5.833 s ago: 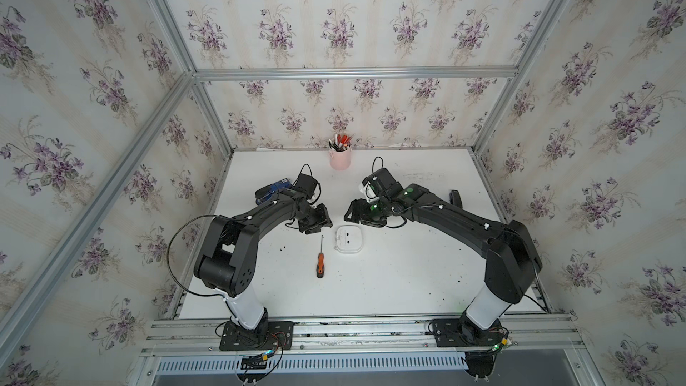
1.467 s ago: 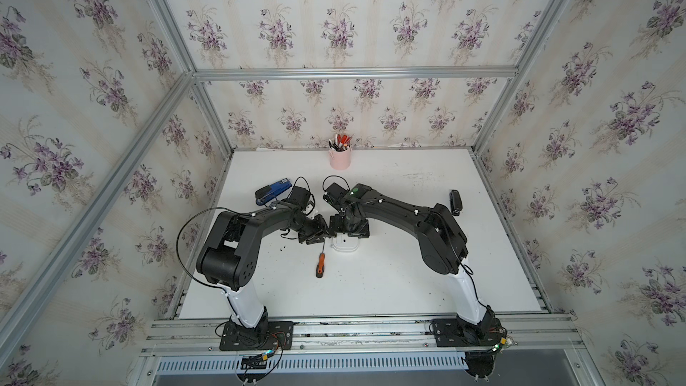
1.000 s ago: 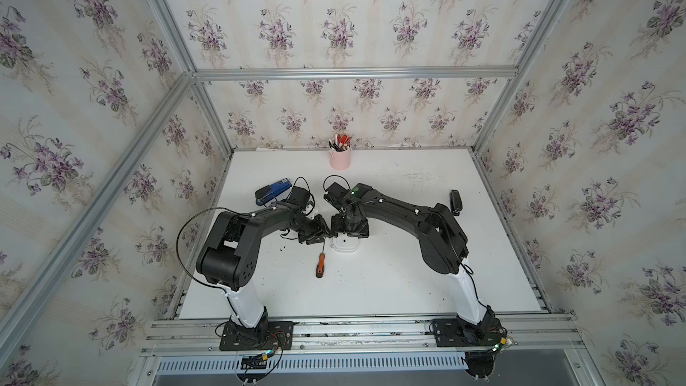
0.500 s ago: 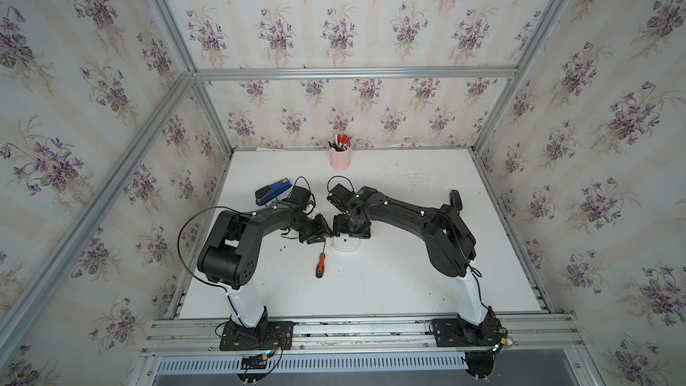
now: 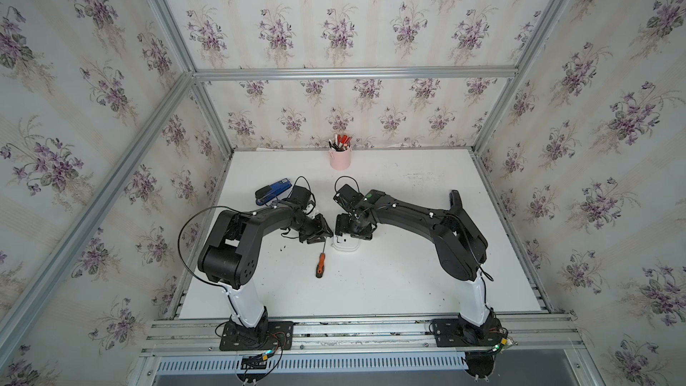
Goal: Remove the battery from the alarm
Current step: Remove the cover from the alarm.
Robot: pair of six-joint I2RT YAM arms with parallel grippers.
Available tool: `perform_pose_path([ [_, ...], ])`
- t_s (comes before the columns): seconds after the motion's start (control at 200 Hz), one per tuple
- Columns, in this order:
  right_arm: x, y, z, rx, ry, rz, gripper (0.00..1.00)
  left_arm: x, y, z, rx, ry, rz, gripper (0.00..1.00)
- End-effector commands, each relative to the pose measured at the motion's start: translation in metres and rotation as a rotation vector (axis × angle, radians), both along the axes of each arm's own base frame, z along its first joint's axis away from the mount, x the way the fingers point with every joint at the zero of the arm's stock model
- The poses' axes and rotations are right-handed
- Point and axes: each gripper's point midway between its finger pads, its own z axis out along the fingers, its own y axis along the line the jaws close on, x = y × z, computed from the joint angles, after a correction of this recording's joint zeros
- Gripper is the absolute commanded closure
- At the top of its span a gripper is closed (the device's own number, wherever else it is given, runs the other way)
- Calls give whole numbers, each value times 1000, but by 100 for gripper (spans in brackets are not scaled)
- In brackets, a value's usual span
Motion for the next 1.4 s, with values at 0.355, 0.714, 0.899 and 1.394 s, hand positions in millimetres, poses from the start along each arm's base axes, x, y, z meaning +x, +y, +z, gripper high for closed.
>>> perform_pose_path([
  [0.355, 3, 8, 8, 110, -31, -24, 20, -3, 5, -5, 42, 12, -12, 56],
  [0.714, 1, -7, 13, 113, -35, -53, 21, 0, 5, -4, 51, 8, -16, 56],
  [0.899, -3, -18, 17, 109, -38, -74, 21, 0, 6, -4, 57, 9, -15, 56],
  [1.394, -4, 15, 63, 184, -12, -75, 39, 0, 6, -3, 49, 4, -20, 56],
])
